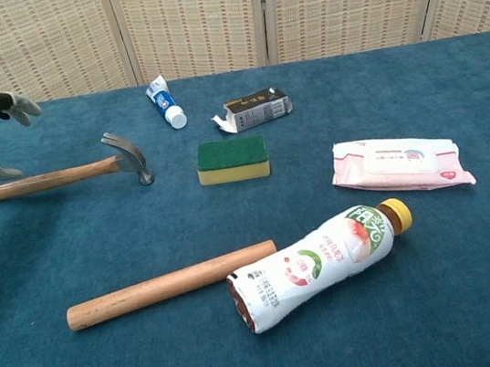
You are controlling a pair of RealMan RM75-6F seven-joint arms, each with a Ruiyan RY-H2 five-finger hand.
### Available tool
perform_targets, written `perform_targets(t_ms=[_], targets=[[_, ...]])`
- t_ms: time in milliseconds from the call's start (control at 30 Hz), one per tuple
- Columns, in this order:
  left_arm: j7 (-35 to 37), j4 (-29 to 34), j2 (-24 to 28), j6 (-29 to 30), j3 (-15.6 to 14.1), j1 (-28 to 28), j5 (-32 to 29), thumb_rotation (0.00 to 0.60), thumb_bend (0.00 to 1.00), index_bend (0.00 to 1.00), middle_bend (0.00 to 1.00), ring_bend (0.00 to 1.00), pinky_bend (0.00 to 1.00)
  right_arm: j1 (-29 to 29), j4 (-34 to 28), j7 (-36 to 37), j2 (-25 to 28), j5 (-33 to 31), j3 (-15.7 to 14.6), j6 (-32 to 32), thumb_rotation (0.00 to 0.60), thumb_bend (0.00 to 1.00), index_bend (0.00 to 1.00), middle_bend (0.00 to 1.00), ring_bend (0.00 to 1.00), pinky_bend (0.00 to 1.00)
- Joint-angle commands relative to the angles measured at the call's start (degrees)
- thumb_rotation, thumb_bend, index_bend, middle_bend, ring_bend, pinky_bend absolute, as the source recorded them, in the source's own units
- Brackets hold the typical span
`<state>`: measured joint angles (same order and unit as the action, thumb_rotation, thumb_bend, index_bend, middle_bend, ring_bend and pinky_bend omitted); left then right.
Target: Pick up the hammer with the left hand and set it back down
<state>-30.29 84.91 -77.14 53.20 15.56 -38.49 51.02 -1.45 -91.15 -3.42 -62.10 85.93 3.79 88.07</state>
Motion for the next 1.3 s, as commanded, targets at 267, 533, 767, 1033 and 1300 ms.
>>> perform_targets(t_ms=[267, 533, 767, 1033, 1300], targets=[[-8.9, -5.8, -5.1, -2.8, -1.4, -7.5, -10.7, 0.600, 0.22, 0.18, 0.21, 0.16, 0.00, 0.4, 0.2, 0.5, 0.0, -0.6, 0.0, -0.1, 0.600, 0.30, 0.10, 0.21, 0.19, 0.18], [-13.0, -9.3, -7.7, -3.8, -3.2, -11.1, -17.7, 0.600, 0.27, 0.21, 0.22, 0.16, 0.00, 0.6, 0.5, 1.1, 0.2, -0.9, 0.0, -0.1, 0.600, 0.30, 0.10, 0.21, 0.19, 0.18], [-14.4, -12.2, -9.7, -5.0, -4.1, -13.5, -22.1, 0.600, 0.29, 0.25, 0.26, 0.16, 0.00, 0.7, 0.6, 1.3, 0.4, -1.1, 0.0, -0.2, 0.600, 0.30, 0.10, 0.21, 0.19, 0.18], [-14.9, -15.2, -11.4, -6.1, -5.0, -15.5, -24.9, 0.600, 0.36, 0.27, 0.29, 0.17, 0.00, 0.7, 0.7, 1.4, 0.4, -1.5, 0.2, -0.5, 0.600, 0.30, 0.10, 0.21, 0.19, 0.18], [-14.6, -16.8, -12.6, -7.1, -5.8, -16.7, -26.6, 0.600, 0.38, 0.29, 0.32, 0.19, 0.00, 0.8, 0.9, 1.7, 0.4, -1.9, 0.2, -0.7, 0.600, 0.30, 0.10, 0.21, 0.19, 0.18]])
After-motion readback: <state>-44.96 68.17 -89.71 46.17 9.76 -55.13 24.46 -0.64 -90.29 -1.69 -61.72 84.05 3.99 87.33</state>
